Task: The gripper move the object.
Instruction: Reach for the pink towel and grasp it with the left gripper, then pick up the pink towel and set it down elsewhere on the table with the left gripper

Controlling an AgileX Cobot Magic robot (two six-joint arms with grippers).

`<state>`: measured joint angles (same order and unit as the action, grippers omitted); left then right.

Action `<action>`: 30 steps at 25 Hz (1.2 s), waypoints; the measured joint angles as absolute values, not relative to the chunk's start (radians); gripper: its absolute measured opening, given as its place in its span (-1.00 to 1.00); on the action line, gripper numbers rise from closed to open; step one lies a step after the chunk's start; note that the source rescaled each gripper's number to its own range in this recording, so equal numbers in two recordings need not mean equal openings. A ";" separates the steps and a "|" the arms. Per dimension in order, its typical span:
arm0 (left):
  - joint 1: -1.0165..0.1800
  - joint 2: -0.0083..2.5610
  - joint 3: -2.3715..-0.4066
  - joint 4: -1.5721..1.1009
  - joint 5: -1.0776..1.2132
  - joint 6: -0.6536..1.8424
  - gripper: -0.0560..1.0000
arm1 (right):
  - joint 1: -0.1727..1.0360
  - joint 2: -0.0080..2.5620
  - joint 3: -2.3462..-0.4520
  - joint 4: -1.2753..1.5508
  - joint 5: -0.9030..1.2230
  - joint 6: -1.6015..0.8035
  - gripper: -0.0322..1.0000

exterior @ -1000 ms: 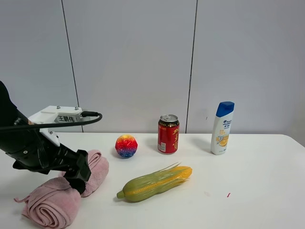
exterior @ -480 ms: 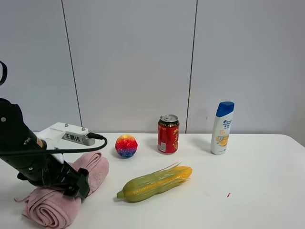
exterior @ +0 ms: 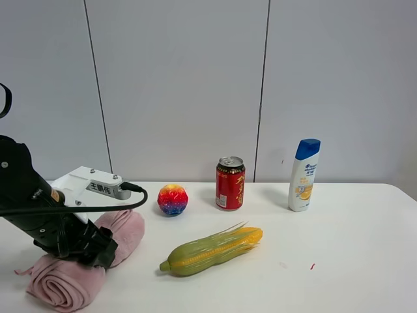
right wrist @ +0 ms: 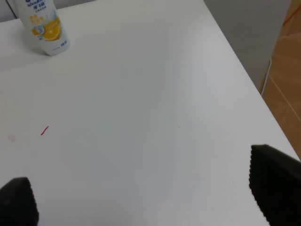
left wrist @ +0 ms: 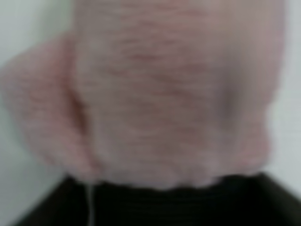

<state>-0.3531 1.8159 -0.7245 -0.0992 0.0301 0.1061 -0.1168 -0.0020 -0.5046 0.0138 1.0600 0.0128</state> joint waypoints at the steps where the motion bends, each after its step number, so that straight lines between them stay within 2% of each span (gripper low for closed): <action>1: -0.353 1.816 -0.725 -0.098 0.030 0.106 -0.86 | -0.117 -0.002 -0.505 0.014 1.060 0.013 1.00; 11: -0.353 1.786 -0.725 -0.080 0.067 0.106 -0.89 | -0.117 -0.002 -0.505 0.014 1.060 0.013 1.00; 18: -0.415 1.548 -0.724 -0.079 0.215 0.106 -0.89 | -0.117 -0.002 -0.505 0.014 1.060 0.013 1.00; 25: -0.550 1.286 -0.725 -0.079 0.276 0.105 -0.89 | -0.117 -0.002 -0.505 0.014 1.060 0.013 1.00; 30: -0.702 1.223 -0.821 -0.080 0.321 0.105 -0.89 | -0.117 -0.002 -0.505 0.014 1.060 0.013 1.00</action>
